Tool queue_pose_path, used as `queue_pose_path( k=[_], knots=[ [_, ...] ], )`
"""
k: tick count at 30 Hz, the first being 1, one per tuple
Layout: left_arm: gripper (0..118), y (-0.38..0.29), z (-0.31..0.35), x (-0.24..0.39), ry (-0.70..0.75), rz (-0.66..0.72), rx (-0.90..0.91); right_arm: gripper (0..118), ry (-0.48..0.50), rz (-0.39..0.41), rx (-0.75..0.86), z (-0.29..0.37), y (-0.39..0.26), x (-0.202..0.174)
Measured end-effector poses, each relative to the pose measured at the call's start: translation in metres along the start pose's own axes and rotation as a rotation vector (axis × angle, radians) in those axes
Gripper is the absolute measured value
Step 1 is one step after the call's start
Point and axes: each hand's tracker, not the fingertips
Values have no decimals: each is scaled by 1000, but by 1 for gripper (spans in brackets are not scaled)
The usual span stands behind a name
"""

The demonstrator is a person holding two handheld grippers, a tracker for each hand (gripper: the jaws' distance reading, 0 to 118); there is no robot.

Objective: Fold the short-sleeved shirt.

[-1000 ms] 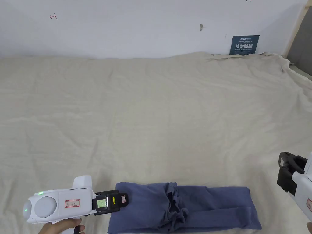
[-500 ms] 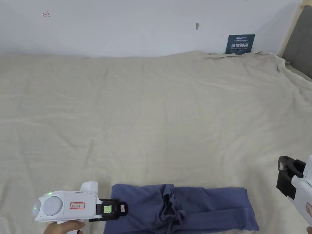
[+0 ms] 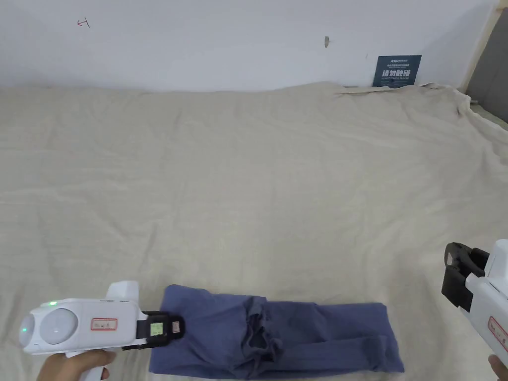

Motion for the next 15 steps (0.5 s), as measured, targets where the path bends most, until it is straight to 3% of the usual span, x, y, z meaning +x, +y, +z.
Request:
queue_pose_path(
  k=[10, 15],
  knots=[
    [16, 0, 84, -33, 238, 88, 37, 0, 30, 2, 12, -1, 2, -8],
    [16, 16, 89, 4, 222, 90, 37, 0, 36, -1, 11, -1, 0, -8]
  ],
)
